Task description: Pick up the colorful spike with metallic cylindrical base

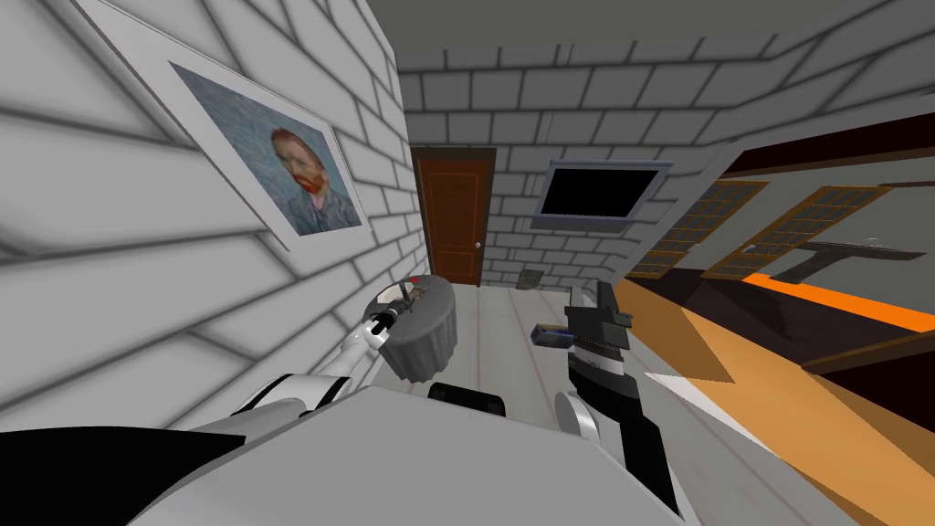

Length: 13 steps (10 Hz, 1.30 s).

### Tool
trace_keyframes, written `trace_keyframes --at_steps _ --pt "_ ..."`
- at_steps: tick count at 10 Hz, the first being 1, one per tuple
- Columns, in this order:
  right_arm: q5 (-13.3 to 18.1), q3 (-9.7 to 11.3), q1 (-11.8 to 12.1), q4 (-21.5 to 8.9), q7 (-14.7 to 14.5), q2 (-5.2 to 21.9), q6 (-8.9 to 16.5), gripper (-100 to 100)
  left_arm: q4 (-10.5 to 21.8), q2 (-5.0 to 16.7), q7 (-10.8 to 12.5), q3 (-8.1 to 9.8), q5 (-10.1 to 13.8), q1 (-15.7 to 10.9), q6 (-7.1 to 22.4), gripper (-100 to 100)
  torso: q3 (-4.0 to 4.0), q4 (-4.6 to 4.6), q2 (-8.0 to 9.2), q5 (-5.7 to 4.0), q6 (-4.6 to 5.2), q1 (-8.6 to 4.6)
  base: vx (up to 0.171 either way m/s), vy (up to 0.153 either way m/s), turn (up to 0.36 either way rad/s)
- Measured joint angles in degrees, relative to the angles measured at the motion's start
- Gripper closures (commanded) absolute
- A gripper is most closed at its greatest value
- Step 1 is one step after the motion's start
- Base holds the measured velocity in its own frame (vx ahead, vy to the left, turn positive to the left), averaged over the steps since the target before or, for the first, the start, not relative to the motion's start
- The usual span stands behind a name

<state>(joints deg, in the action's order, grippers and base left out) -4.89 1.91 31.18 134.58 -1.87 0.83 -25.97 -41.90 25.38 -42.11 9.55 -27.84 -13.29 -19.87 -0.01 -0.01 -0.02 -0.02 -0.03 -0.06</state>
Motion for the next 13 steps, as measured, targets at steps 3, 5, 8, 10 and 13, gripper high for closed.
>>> trace_keyframes --at_steps 3,5,8,10,13 --pt "0.0 0.0 0.0 0.0 0.0 0.0 0.0 0 -4.0 -1.4 0.6 -1.77 -1.0 1.5 2.1 -100 -0.04 -0.02 -0.08 0.05 -0.08 0.22 0.032 0.037 0.161" --pt "0.0 0.0 0.0 0.0 0.0 0.0 0.0 0 -7.4 -3.0 1.6 -4.39 -2.5 2.5 4.1 -100 -0.09 -0.04 -0.16 0.07 -0.05 0.33 0.061 0.073 0.197" --pt "0.0 0.0 0.0 0.0 0.0 0.0 0.0 0 -4.0 -5.8 -0.2 -4.57 -4.2 -0.1 3.0 -100 -0.07 -0.03 -0.13 0.06 -0.05 0.28 0.057 0.06 0.229" --pt "0.0 0.0 0.0 0.0 0.0 0.0 0.0 0 -7.2 -7.6 1.2 -7.69 -6.2 0.8 5.2 -100 -0.15 -0.06 -0.25 0.08 0.01 0.33 0.084 0.069 0.204" --pt "0.0 0.0 0.0 0.0 0.0 0.0 0.0 0 -9.8 -11.8 0.5 -10.23 -9.0 1.1 6.6 -100 -0.09 -0.04 -0.16 0.07 -0.02 0.32 0.069 0.07 0.274"
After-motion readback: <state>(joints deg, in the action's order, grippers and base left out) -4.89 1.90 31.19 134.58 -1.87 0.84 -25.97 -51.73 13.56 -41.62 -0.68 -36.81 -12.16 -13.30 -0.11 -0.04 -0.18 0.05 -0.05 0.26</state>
